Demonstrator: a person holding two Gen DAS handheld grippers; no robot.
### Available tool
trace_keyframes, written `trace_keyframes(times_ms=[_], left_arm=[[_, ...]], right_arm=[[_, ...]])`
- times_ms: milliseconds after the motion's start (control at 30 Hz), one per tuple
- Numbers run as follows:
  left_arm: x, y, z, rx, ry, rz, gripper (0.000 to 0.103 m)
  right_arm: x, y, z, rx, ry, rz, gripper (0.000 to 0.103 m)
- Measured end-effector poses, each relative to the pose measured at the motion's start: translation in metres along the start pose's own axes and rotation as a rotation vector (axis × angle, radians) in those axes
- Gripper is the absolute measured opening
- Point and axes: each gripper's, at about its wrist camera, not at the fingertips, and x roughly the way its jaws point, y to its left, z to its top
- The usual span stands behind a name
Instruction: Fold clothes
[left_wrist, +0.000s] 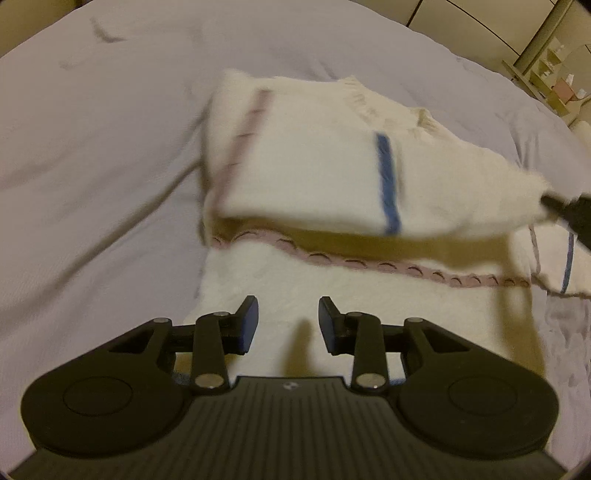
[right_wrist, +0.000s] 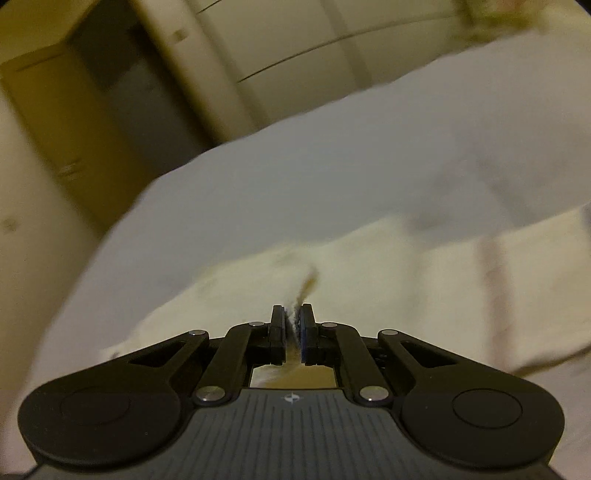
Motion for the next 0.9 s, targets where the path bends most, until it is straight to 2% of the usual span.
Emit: trace_keyframes(times_ms=[67,167,267,367,433,533,567,633,733,800,833,900], left_arm=[[0.004,-0.004,0.0,0.01,0.003,0.006,0.03],[0.008,-0.008,-0.001,0.026,0.011,0.021,0.03],[0.01,-0.009,-0.002,0.033,0.018,0.033,0.03],[0.012,-0.012,-0.002,0.042,0.023,0.049,0.03],[0.014,-0.017,0.0,0.054,0.022,0.054,0.03],[0.013,-0.023,0.001,0.073,0.017,0.051,0.03],[0.013,-0.024,0.001,0.078,0.017,0.049,0.03],[0.015,-0.027,0.0,0.084,0.019,0.049,0.03],[0.021,-0.033,0.002,0.091,0.026,0.061,0.03],[0.026,-0.038,0.003,0.098,0.036,0.077,0.03],[0.029,-0.04,0.004,0.103,0.048,0.092,0.03],[0.032,-0.045,0.005,0.113,0.066,0.115,0.03]], right_arm=[[0.014,-0.024,0.002,0.044,0.076,-0.072,0.007],[0.03,-0.047,-0.006,0.091,0.148,-0.11,0.008],[0.028,-0.044,-0.008,0.066,0.112,-0.102,0.007],[0.017,-0.037,-0.005,-0.017,0.041,-0.095,0.007],[0.027,-0.039,-0.007,-0.05,0.076,-0.159,0.007],[0.04,-0.052,-0.012,-0.043,0.15,-0.295,0.016],[0.037,-0.055,-0.013,-0.027,0.144,-0.305,0.016],[0.023,-0.057,-0.015,-0.001,0.102,-0.271,0.016],[0.012,-0.047,-0.02,-0.03,0.077,-0.162,0.016],[0.021,-0.044,-0.026,-0.059,0.125,-0.14,0.013],[0.029,-0.044,-0.03,-0.062,0.165,-0.151,0.017],[0.046,-0.052,-0.036,-0.015,0.25,-0.189,0.015]])
